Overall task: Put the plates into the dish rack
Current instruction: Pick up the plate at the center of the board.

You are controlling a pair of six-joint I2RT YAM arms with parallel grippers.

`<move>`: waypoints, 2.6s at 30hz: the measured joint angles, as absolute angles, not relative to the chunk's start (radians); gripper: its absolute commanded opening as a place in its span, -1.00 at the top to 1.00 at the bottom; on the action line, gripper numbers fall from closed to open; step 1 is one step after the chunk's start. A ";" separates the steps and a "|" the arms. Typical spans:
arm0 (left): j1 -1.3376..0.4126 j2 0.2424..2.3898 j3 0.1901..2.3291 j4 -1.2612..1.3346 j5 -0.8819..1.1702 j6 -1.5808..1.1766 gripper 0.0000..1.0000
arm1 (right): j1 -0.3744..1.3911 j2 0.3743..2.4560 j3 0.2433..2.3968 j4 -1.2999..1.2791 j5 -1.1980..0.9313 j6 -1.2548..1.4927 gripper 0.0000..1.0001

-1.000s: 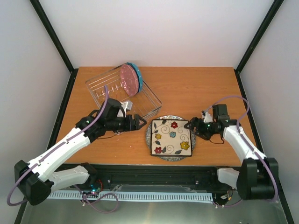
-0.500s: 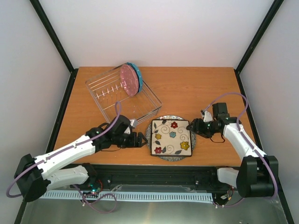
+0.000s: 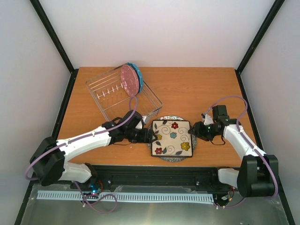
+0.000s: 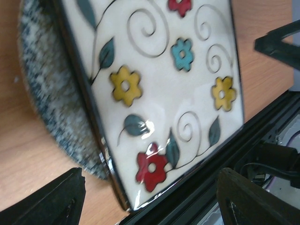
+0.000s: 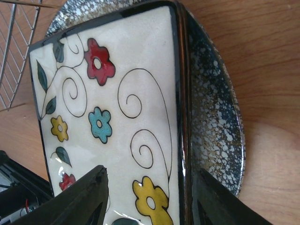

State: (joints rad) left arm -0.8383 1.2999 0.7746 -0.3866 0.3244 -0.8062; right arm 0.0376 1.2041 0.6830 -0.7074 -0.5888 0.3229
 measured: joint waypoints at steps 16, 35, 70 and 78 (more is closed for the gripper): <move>-0.838 1.406 0.824 -0.307 0.341 -0.767 -0.55 | 0.065 1.272 0.654 -0.678 -0.581 0.340 0.03; -0.838 1.507 0.824 -0.223 0.372 -0.749 -0.53 | 0.099 1.306 0.653 -0.663 -0.564 0.348 0.28; -0.838 1.571 0.820 -0.119 0.398 -0.732 -0.48 | 0.107 1.252 0.694 -0.749 -0.579 0.340 0.95; -0.838 1.593 0.797 -0.036 0.422 -0.730 -0.44 | 0.105 1.296 0.694 -0.738 -0.598 0.322 0.91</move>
